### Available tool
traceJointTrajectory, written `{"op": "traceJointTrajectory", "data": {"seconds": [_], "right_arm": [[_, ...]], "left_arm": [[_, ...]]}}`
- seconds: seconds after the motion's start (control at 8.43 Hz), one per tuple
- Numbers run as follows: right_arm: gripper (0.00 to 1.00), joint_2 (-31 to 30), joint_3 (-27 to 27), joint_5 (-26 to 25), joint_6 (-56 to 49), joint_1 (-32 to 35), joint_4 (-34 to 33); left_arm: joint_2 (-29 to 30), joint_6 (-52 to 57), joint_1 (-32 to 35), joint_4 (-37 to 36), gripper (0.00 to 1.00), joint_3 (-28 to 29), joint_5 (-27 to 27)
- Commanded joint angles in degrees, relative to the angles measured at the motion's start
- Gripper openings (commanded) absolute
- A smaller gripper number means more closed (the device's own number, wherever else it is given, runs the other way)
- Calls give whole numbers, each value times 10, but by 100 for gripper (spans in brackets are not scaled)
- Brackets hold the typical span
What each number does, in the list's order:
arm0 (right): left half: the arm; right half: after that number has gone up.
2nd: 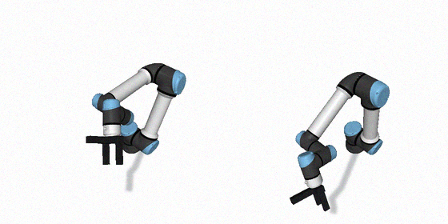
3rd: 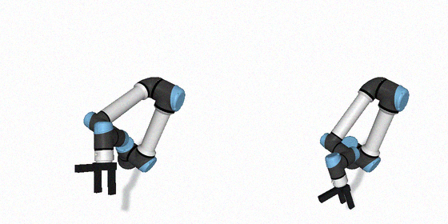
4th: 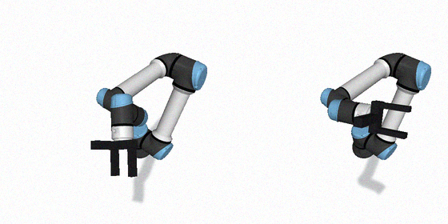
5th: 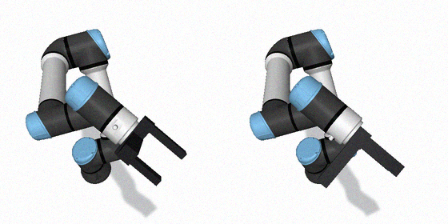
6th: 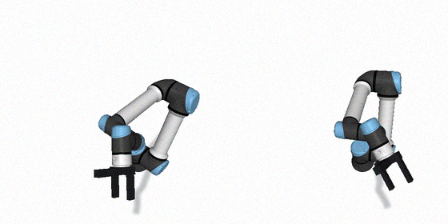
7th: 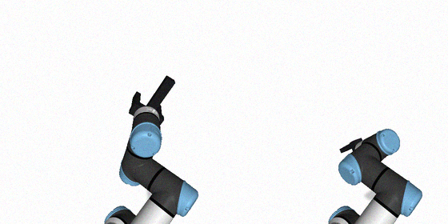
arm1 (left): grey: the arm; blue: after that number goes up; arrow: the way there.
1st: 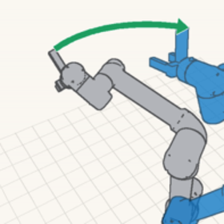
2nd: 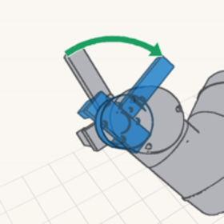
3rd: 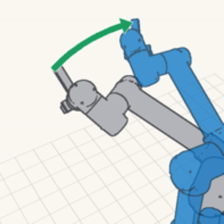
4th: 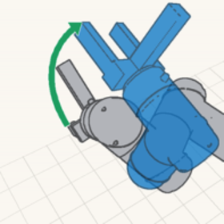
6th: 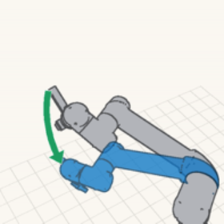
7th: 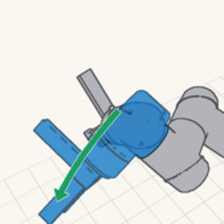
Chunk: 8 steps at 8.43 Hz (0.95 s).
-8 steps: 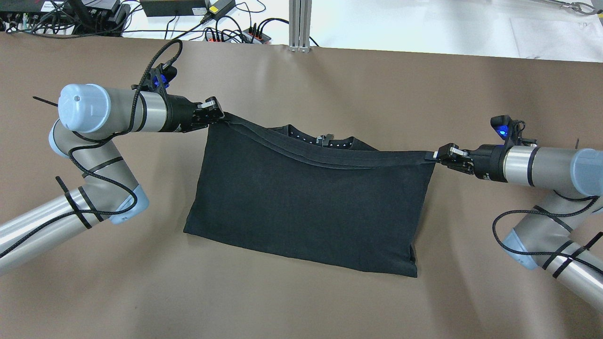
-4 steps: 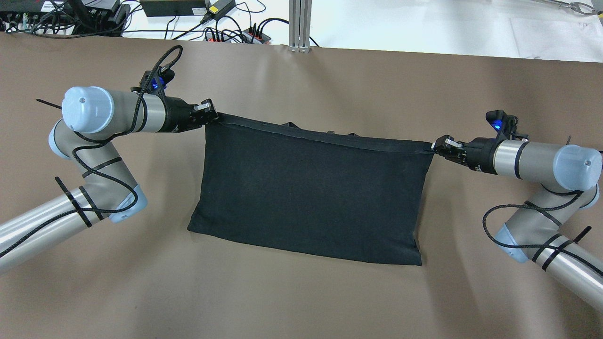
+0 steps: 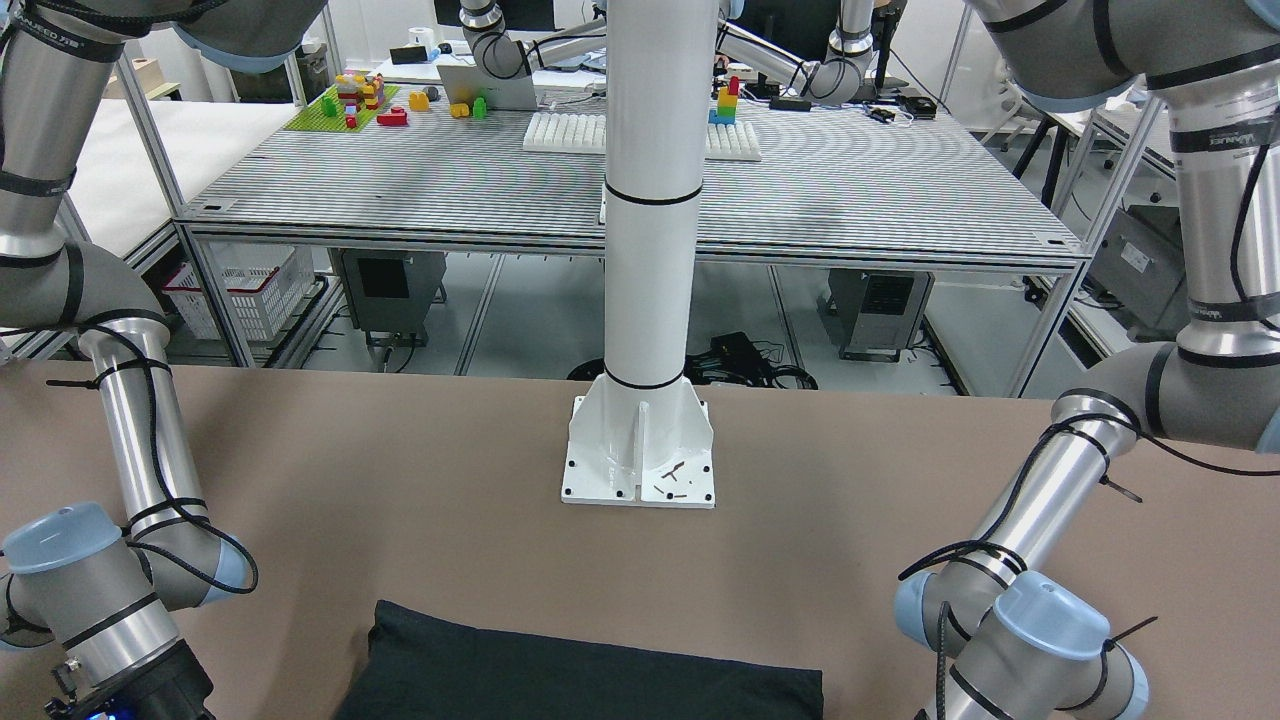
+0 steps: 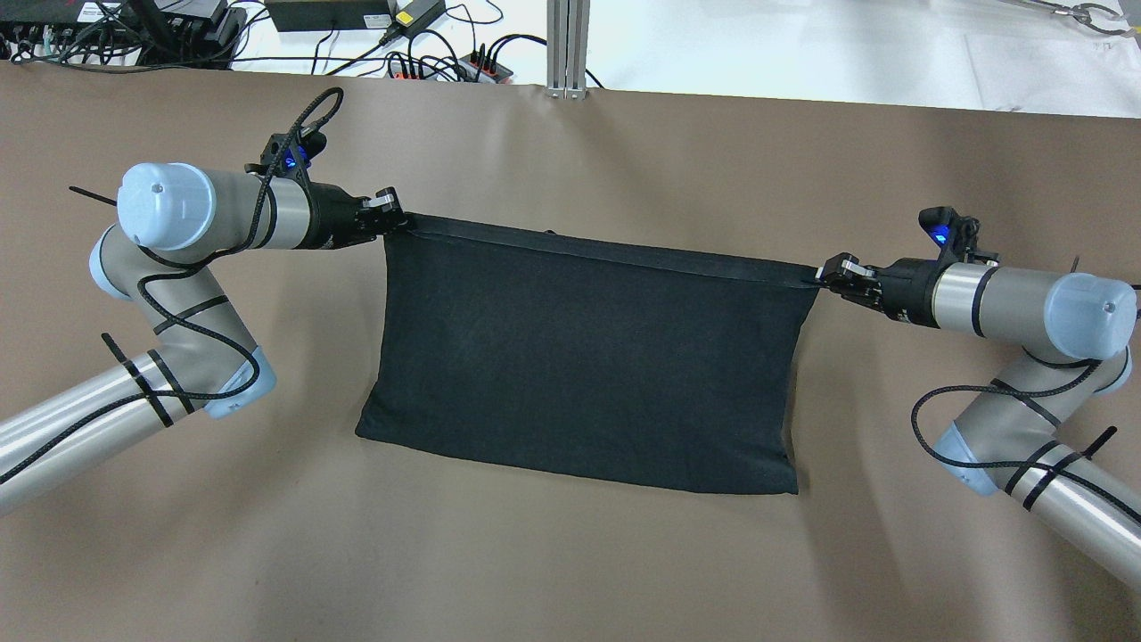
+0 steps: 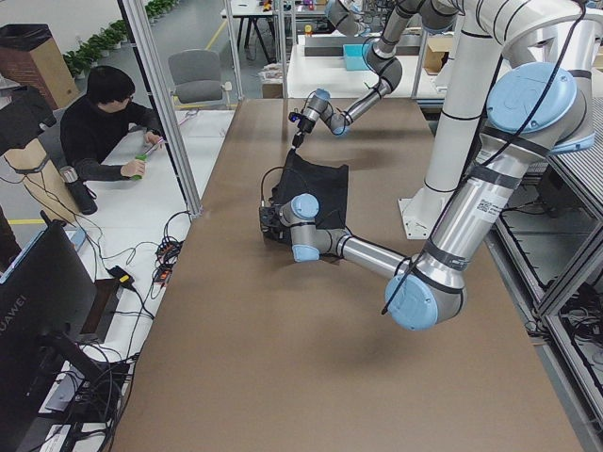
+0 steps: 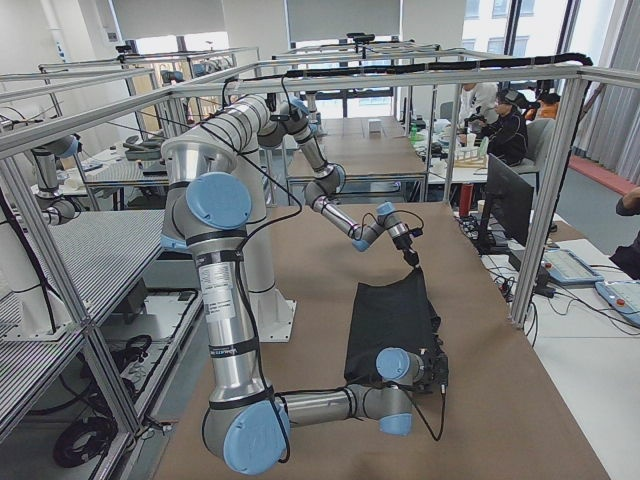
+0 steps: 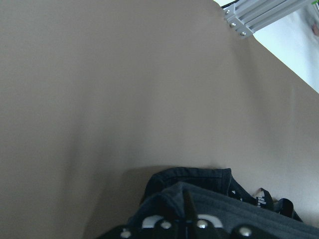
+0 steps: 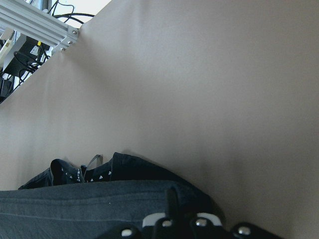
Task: Fold clothes
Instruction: 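Lay the hem over the collar with both grippers, stretching it taut, then open both grippers and release the hem onto the folded shirt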
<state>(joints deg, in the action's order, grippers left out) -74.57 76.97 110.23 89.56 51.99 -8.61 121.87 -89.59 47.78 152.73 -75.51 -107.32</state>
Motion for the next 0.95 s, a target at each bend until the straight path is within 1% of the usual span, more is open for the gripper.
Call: {"op": "traceJointTrajectory", "data": {"seconds": [0.0,0.12,0.47,0.59,0.71,0.83], "right_arm": [[58,20,5,1,12,-1,-1],[94,23,7,3,10,-1,-2],[94,21,6,19,6,1,-2],[94,19,8,36,5,3,-3],[94,11,12,63,7,4,-4],[94,-8,34,94,12,4,-4]], "left_arm": [[4,-1,6,0,47,-1,-1],[5,-1,6,2,94,-2,-1],[5,-1,20,1,95,-3,-1],[5,-1,21,0,95,-3,0],[5,-1,22,0,95,-3,0],[6,-1,28,0,95,-4,0]]}}
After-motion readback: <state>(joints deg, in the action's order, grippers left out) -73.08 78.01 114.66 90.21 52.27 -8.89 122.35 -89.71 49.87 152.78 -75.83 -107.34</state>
